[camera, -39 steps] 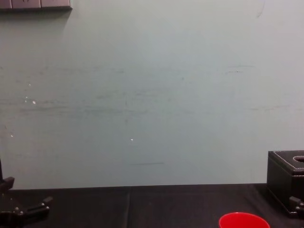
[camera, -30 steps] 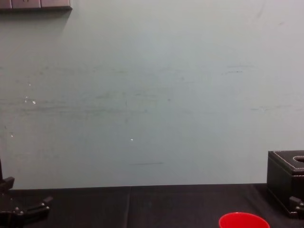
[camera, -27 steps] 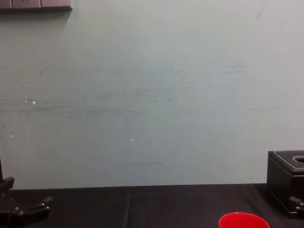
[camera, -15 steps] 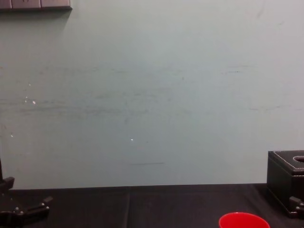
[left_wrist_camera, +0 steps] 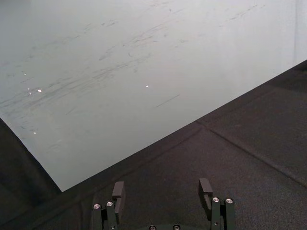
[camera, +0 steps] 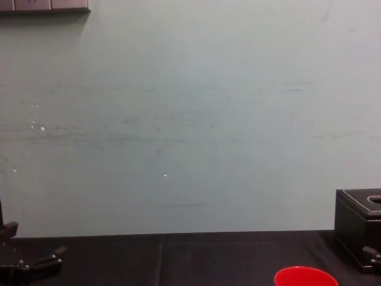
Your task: Stack the three plastic cups sequentially using one hand.
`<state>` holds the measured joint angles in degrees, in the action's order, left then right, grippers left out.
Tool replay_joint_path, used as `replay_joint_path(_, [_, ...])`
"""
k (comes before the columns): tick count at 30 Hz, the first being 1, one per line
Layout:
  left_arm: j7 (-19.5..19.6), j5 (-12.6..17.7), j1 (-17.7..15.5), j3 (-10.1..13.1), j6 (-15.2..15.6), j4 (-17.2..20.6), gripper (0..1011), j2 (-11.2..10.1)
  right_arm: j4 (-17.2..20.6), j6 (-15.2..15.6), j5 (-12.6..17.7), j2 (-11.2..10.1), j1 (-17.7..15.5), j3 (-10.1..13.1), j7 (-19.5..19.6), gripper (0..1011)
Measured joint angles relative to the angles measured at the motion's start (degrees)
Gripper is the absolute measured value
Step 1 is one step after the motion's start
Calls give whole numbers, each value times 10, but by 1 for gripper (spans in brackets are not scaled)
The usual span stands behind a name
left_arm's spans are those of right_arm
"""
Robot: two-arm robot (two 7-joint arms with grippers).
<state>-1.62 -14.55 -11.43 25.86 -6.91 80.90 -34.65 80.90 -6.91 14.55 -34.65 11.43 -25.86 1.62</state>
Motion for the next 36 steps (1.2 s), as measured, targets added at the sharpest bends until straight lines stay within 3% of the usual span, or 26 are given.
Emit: replay_joint_path(36, [0, 0, 0, 0, 0, 0, 1005, 0, 0, 0, 0, 0, 0, 0, 0, 1002])
